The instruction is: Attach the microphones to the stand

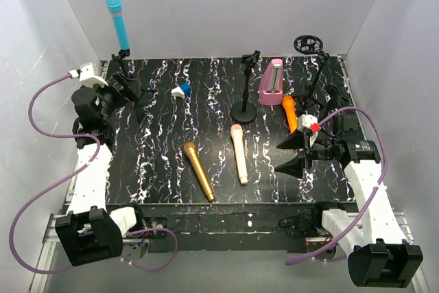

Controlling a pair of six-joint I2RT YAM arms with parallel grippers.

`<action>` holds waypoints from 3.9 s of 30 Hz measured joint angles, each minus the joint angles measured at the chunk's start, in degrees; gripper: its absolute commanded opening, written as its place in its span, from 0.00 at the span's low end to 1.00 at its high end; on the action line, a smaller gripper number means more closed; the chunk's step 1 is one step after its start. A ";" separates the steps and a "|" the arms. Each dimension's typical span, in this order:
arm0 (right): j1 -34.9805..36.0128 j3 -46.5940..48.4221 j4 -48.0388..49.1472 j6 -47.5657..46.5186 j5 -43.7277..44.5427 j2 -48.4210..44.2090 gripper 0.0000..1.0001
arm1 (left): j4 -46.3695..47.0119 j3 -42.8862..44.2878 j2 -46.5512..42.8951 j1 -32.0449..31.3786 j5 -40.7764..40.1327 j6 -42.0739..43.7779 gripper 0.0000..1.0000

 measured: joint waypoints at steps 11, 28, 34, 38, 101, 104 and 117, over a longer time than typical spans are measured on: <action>-0.07 6.49 -7.56 3.54 3.93 -0.61 0.88 | -11.91 -1.20 -2.36 -14.14 19.65 -8.24 0.98; -2.80 24.13 -12.37 19.28 21.38 -0.96 0.87 | -12.48 8.50 20.41 -46.64 4.94 0.04 0.98; -7.74 40.79 -5.49 34.51 33.00 4.68 0.90 | -15.47 8.20 16.11 -46.60 0.52 2.91 0.98; -10.64 41.90 4.28 41.72 41.48 7.56 0.96 | -19.78 7.06 8.61 -46.58 -2.91 5.09 0.98; -13.22 25.44 63.12 43.04 31.93 41.31 0.36 | -29.49 -8.74 -10.23 -46.49 -12.92 18.73 0.98; -13.25 24.87 64.57 42.34 30.49 42.62 0.29 | -29.49 -8.74 -10.27 -46.49 -13.03 18.73 0.98; -14.05 23.85 67.73 41.70 26.97 43.01 0.01 | -29.49 -8.74 -10.25 -46.49 -13.14 18.73 0.98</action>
